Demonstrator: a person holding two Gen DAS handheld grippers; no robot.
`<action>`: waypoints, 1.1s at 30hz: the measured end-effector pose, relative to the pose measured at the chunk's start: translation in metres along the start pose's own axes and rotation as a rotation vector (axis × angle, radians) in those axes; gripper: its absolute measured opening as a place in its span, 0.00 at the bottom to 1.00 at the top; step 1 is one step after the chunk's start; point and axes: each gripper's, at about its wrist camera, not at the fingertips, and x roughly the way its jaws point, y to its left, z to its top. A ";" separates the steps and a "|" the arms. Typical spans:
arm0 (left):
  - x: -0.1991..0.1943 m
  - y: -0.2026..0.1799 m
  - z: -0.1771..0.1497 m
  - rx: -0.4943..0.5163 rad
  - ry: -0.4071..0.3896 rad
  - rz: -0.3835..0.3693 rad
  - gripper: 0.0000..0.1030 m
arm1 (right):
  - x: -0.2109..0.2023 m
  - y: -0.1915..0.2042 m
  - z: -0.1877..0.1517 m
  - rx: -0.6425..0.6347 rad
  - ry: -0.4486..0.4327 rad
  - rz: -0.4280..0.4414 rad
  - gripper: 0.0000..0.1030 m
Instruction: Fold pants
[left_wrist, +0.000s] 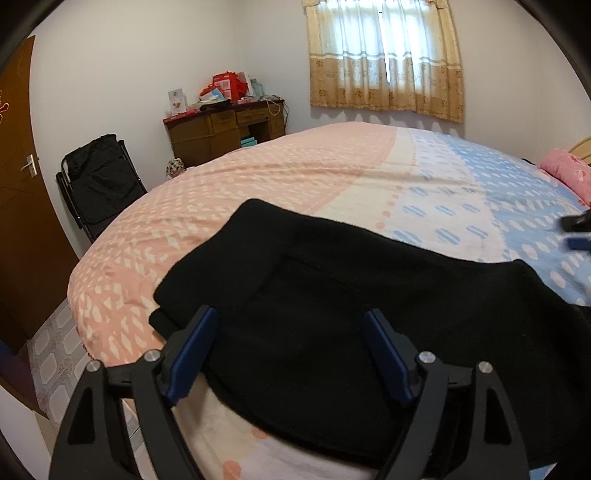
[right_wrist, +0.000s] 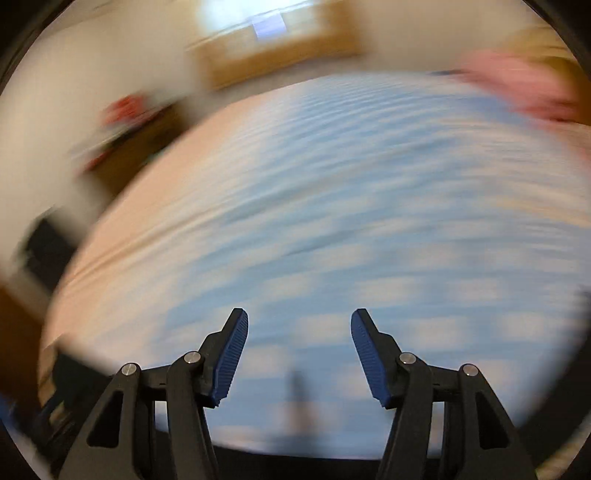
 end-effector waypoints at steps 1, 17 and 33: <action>0.001 -0.001 0.000 0.004 0.003 0.001 0.84 | -0.009 -0.026 0.003 0.044 -0.012 -0.115 0.58; 0.007 -0.010 0.007 0.003 0.042 0.017 0.90 | 0.008 -0.163 0.003 0.200 0.173 -0.536 0.37; 0.006 -0.008 0.010 0.027 0.078 -0.012 0.94 | -0.171 -0.220 -0.099 0.400 -0.209 -0.113 0.05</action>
